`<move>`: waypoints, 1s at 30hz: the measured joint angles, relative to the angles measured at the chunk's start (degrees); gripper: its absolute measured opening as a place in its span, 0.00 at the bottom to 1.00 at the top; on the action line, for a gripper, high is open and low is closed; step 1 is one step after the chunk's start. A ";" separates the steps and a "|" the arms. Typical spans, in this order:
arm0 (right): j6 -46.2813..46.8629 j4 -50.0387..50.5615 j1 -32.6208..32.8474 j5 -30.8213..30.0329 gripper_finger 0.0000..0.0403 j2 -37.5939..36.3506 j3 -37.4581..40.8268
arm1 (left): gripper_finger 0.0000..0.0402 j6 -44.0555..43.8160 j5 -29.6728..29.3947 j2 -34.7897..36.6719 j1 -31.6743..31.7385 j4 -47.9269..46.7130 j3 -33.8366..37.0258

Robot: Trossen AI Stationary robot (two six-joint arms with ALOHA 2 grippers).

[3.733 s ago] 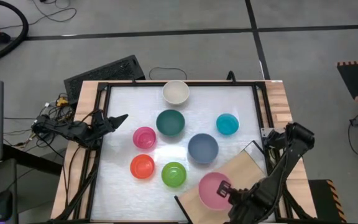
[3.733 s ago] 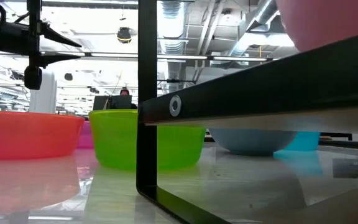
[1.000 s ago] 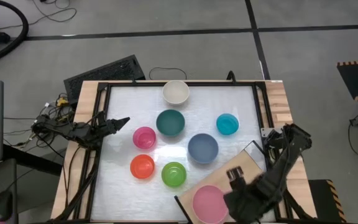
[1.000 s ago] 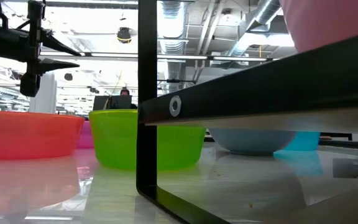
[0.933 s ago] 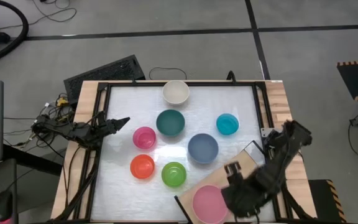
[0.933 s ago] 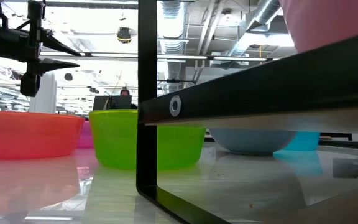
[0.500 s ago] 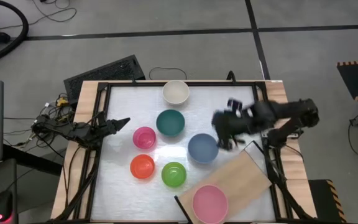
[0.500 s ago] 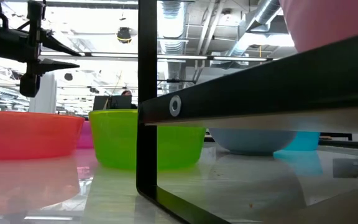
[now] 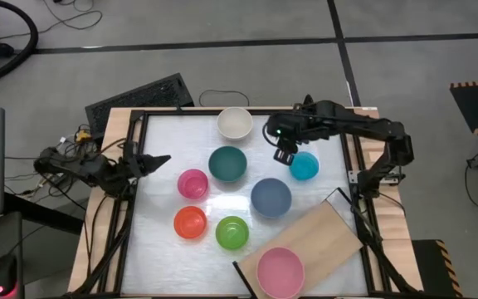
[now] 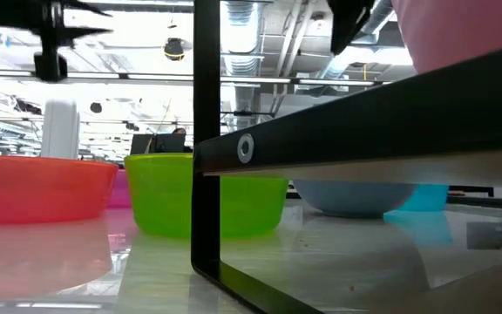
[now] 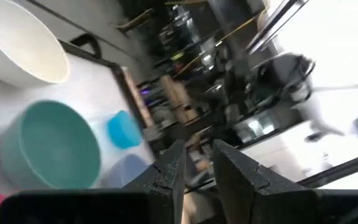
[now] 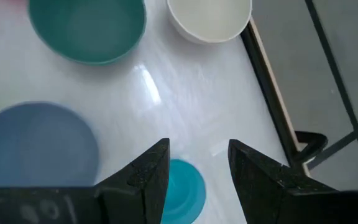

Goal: Place and stack bowls onto a shelf
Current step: Put the pink bowl on the shelf

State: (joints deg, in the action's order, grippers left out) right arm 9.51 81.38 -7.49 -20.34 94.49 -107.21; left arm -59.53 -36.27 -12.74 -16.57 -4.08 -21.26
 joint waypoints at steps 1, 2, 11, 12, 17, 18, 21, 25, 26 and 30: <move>-0.77 -0.99 -0.55 0.49 0.48 0.27 -0.02 | 0.15 0.25 0.03 -2.47 0.00 -3.06 -2.82; -1.01 -1.84 -1.30 1.08 0.48 0.43 -0.01 | 0.15 -0.10 0.04 -5.18 -0.01 -6.72 -5.93; 1.83 4.39 -8.62 6.66 0.48 -0.62 1.69 | 0.12 -6.90 0.15 -29.54 0.01 -37.08 -32.46; 1.82 4.13 -8.80 7.13 0.48 -1.83 3.76 | 0.12 -5.99 0.05 -31.56 0.01 -38.29 -34.33; 3.77 -3.75 -7.44 10.33 0.48 -12.90 22.28 | 0.12 -0.93 0.02 -38.21 0.01 -39.03 -39.48; 4.56 -5.97 -6.82 10.75 0.48 -15.32 26.70 | 0.12 -0.53 0.00 -38.94 0.01 -38.93 -39.85; 6.11 -12.82 -5.05 14.76 0.48 -20.78 37.48 | 0.12 0.27 -0.12 -39.94 0.66 -38.99 -40.26; 4.79 -17.69 -1.10 18.81 0.48 -22.60 46.24 | 0.14 0.38 0.00 -39.53 2.42 -39.01 -40.26; 3.87 -18.01 -0.24 18.95 0.48 -22.39 47.43 | 0.16 0.69 0.11 -39.29 2.70 -39.03 -40.26; 1.05 -19.32 1.79 19.00 0.52 -20.88 49.84 | 0.24 2.95 1.25 -38.53 3.28 -38.78 -40.29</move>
State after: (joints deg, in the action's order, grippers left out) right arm 10.56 62.06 -5.71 -1.34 73.61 -57.38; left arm -56.58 -35.02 -51.27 -13.29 -42.86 -61.55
